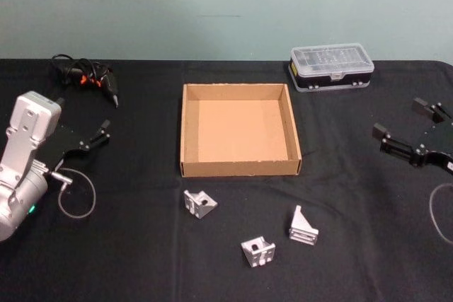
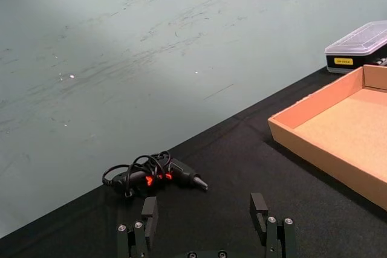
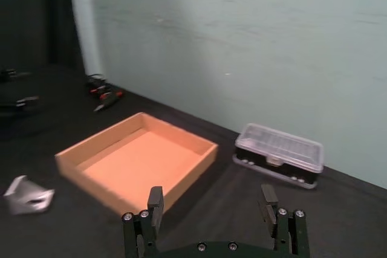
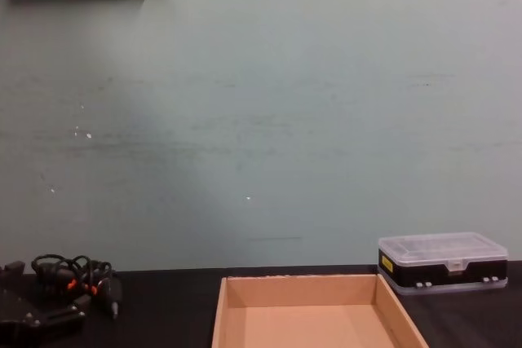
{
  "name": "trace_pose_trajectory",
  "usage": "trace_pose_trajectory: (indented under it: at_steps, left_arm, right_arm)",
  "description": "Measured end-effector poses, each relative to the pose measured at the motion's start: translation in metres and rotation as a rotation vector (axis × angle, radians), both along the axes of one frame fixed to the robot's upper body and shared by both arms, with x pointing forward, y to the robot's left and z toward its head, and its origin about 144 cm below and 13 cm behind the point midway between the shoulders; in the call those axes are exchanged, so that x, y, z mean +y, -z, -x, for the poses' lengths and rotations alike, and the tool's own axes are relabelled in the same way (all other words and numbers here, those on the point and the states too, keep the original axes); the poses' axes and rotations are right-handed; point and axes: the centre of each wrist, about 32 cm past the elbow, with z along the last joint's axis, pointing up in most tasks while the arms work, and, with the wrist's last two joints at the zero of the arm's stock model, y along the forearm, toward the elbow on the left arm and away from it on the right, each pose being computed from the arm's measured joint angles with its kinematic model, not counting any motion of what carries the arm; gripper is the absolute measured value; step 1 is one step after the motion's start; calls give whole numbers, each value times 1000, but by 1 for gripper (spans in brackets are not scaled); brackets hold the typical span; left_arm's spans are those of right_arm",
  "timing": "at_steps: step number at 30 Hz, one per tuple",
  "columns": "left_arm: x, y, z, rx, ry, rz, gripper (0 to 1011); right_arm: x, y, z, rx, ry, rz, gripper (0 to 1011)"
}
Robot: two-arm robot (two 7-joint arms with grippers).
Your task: Use one hand to pick up the angle iron from the table and place it into the box.
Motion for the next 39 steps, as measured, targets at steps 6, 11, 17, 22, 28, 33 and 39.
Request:
trace_pose_trajectory:
  at_steps: [6, 11, 17, 22, 28, 33, 39]
  left_arm:
    - [0, 0, 0, 0, 0, 0, 1000]
    - [0, 0, 0, 0, 0, 0, 1000]
    - [0, 0, 0, 0, 0, 0, 1000]
    - [0, 0, 0, 0, 0, 0, 1000]
    - [0, 0, 0, 0, 0, 0, 1000]
    - [0, 0, 0, 0, 0, 0, 1000]
    - [0, 0, 0, 0, 0, 0, 1000]
  right_arm:
    - [-4, -12, 9, 70, -111, 26, 1000]
    - [-6, -16, 15, 144, -201, 72, 1000]
    - [-4, -14, 19, 219, -299, 141, 1000]
    - [0, -8, 19, 268, -366, 192, 1000]
    - [7, 1, 14, 305, -416, 227, 1000]
    - [14, 9, 11, 323, -441, 246, 1000]
    - [26, 18, 4, 338, -466, 265, 1000]
